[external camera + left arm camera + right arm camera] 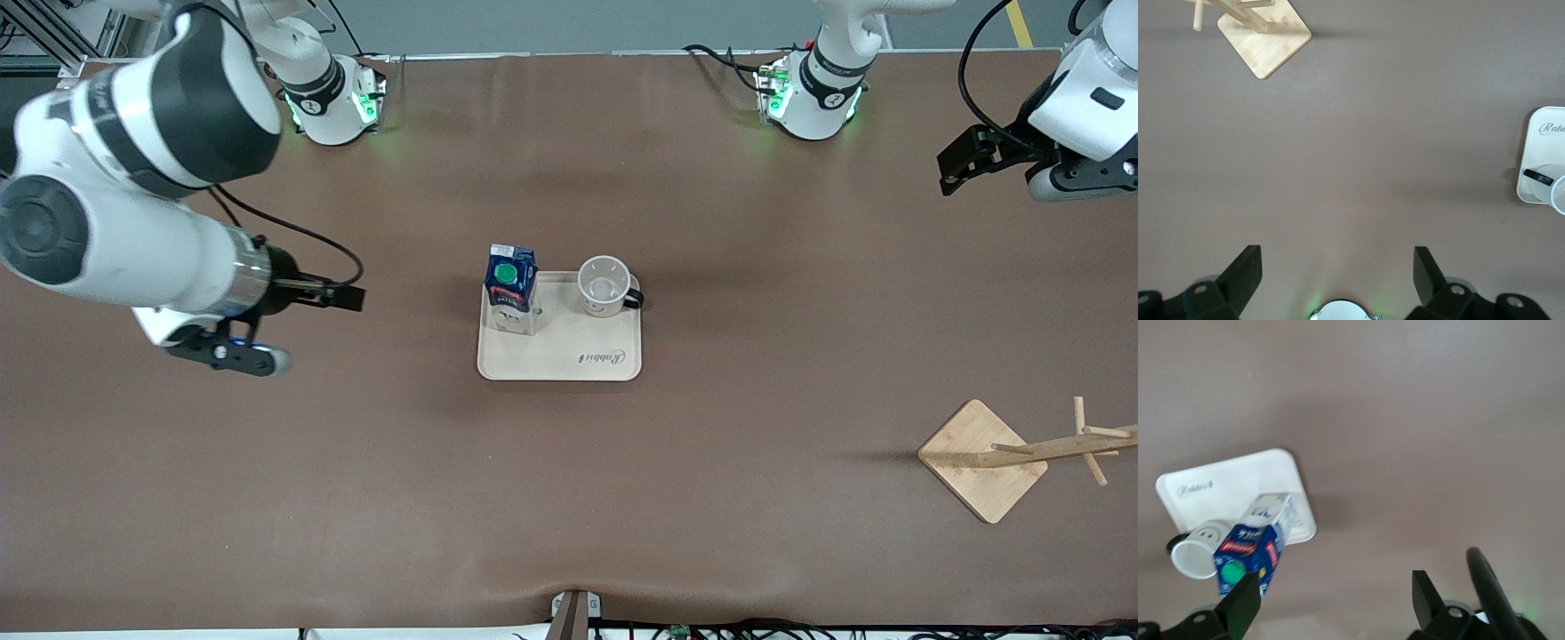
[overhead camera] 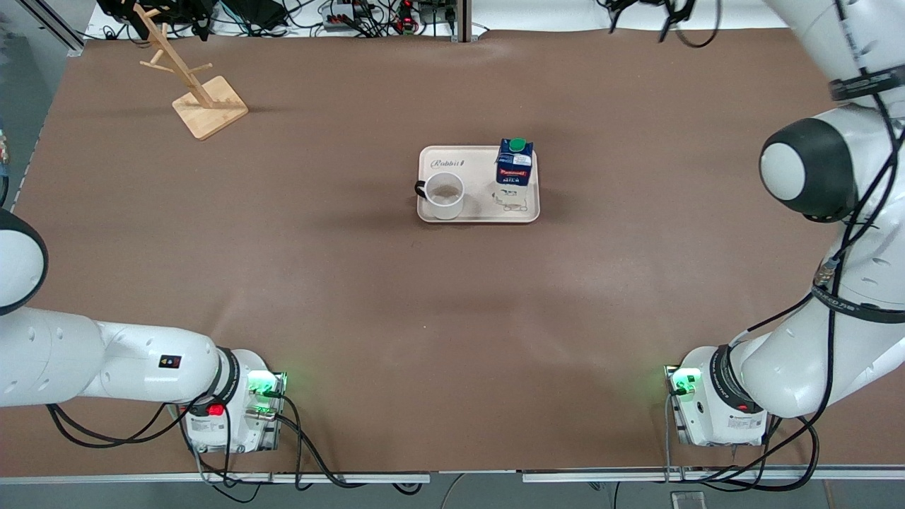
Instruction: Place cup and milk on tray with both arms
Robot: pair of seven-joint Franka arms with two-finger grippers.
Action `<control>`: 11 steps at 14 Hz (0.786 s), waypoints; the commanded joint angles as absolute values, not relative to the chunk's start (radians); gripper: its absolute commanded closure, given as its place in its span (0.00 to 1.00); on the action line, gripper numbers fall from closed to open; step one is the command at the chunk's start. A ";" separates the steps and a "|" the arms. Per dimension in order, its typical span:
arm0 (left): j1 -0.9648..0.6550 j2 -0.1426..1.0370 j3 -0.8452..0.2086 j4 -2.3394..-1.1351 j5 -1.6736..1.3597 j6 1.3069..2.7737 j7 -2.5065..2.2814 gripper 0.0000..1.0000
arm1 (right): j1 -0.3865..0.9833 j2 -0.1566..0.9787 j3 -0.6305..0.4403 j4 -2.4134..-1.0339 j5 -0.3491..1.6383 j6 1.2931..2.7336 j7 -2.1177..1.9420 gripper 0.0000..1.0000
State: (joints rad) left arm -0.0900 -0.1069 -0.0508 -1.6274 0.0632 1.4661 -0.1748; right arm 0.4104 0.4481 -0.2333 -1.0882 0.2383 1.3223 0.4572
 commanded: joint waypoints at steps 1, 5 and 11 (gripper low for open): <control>-0.077 -0.092 -0.043 -1.617 0.043 1.483 -0.160 0.00 | 0.359 0.350 -0.219 -1.141 0.189 1.313 0.431 0.00; -0.074 -0.066 -0.043 -1.588 0.041 1.486 -0.176 0.00 | 0.290 0.252 -0.221 -1.226 0.163 1.318 0.304 0.00; -0.072 -0.052 -0.043 -1.575 0.044 1.486 -0.169 0.00 | 0.164 0.048 -0.222 -1.484 0.103 1.411 -0.018 0.00</control>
